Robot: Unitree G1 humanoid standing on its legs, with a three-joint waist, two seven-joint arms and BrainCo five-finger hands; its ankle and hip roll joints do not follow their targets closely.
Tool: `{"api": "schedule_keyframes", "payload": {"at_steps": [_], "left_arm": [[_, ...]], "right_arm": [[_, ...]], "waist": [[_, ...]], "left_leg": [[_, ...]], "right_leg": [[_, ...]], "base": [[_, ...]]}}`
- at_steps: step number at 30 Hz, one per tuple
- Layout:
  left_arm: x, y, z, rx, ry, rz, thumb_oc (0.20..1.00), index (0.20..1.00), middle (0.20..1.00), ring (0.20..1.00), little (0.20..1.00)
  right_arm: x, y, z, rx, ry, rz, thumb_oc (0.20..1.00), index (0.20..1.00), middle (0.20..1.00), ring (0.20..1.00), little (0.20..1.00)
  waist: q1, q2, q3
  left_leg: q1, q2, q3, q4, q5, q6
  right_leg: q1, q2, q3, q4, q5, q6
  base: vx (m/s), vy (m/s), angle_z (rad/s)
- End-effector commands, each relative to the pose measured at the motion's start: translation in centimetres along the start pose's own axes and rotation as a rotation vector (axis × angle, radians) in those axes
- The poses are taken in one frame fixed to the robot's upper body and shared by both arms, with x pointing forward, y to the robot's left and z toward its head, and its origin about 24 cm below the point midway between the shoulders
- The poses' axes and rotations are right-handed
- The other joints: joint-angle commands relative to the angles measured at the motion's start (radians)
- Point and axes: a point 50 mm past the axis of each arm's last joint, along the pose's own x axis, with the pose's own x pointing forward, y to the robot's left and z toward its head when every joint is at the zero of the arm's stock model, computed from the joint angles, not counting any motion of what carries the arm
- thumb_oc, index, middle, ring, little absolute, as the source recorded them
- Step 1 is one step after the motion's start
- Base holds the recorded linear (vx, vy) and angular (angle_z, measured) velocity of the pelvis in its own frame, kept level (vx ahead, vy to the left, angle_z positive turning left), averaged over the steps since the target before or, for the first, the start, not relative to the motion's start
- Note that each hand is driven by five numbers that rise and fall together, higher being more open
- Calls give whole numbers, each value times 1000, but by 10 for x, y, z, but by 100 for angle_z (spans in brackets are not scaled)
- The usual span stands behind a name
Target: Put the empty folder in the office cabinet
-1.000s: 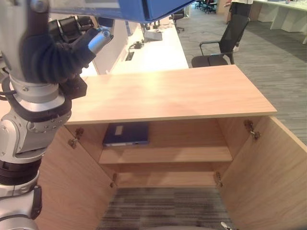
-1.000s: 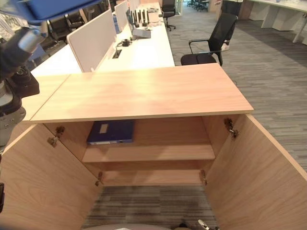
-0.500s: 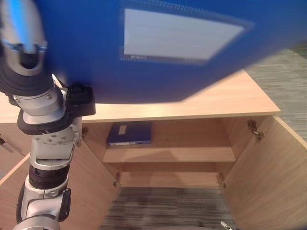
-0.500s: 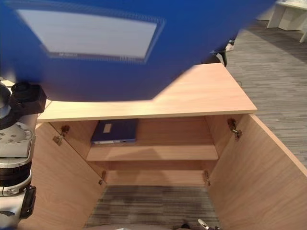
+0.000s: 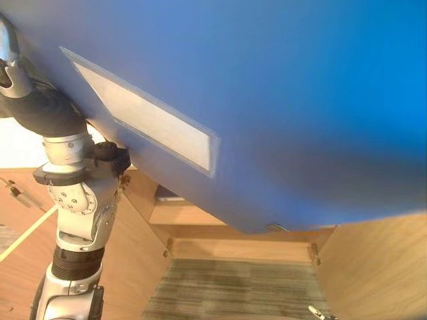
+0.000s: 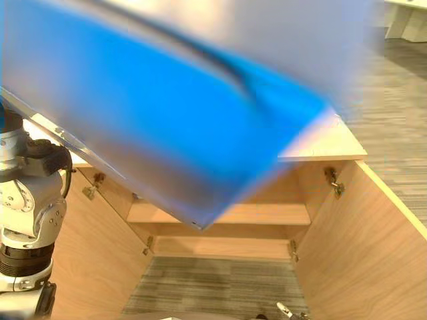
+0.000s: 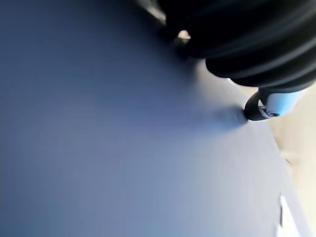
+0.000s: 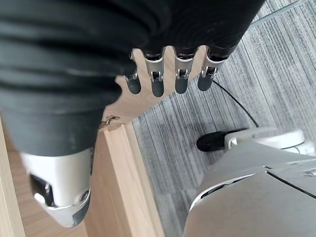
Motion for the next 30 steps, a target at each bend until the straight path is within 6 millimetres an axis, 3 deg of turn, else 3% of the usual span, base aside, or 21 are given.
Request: {"api": "schedule_keyframes", "payload": {"at_steps": [1, 9, 13, 14, 15, 17, 23, 30], "left_arm": [[5, 11, -3, 6, 22, 18, 200, 200, 200, 200, 200], [-20, 20, -20, 54, 169, 50, 200, 200, 200, 200, 200], [-34, 25, -27, 79, 238, 71, 200, 200, 200, 200, 200], [-42, 28, -30, 101, 277, 77, 200, 200, 200, 200, 200], [-42, 28, -30, 102, 278, 78, 200, 200, 200, 200, 200], [-48, 31, -33, 113, 308, 92, 200, 200, 200, 200, 200], [-67, 44, -37, 181, 388, 123, 200, 200, 200, 200, 200], [-77, 50, -39, 225, 433, 123, 200, 200, 200, 200, 200]], "right_arm": [[2, 19, 17, -5, -52, 47, 1000, 1000, 1000, 1000, 1000], [1, 33, 28, 8, -109, 114, 1000, 1000, 1000, 1000, 1000], [-3, 49, 47, -11, -202, 194, 1000, 1000, 1000, 1000, 1000], [-9, 63, 70, -25, -315, 266, 1000, 1000, 1000, 1000, 1000], [-9, 62, 70, -26, -314, 265, 1000, 1000, 1000, 1000, 1000], [-21, 73, 96, -17, -445, 343, 1000, 1000, 1000, 1000, 1000], [-89, 84, 175, 41, -902, 616, 1000, 1000, 1000, 1000, 1000], [-152, 84, 216, 46, -1184, 816, 1000, 1000, 1000, 1000, 1000]], "waist": [[-8, -67, 18], [-4, -74, 23], [-1, -76, 26], [1, -78, 29], [1, -78, 29], [1, -80, 29], [-7, -87, 26], [-12, -97, 19]], "left_leg": [[-109, 1, 16, 8, 144, -24], [-108, 2, 15, 7, 141, -22], [-109, 3, 17, 8, 140, -22], [-109, 4, 16, 7, 140, -23], [-109, 4, 16, 7, 140, -23], [-109, 4, 17, 7, 139, -23], [-108, 9, 24, 5, 138, -24], [-109, 12, 27, 4, 137, -24]], "right_leg": [[150, -22, 0, 35, -175, 42], [149, -22, 1, 34, -174, 41], [146, -23, 2, 35, -174, 40], [144, -23, 3, 34, -174, 40], [145, -23, 2, 34, -174, 40], [144, -23, 3, 34, -174, 41], [138, -28, 7, 37, -174, 43], [129, -29, 13, 41, -172, 44]], "base": [[0, 0, 0], [0, 0, 0], [0, 0, 0], [0, 0, 0], [0, 0, 0], [0, 0, 0], [0, 0, 0], [0, 0, 0]]}}
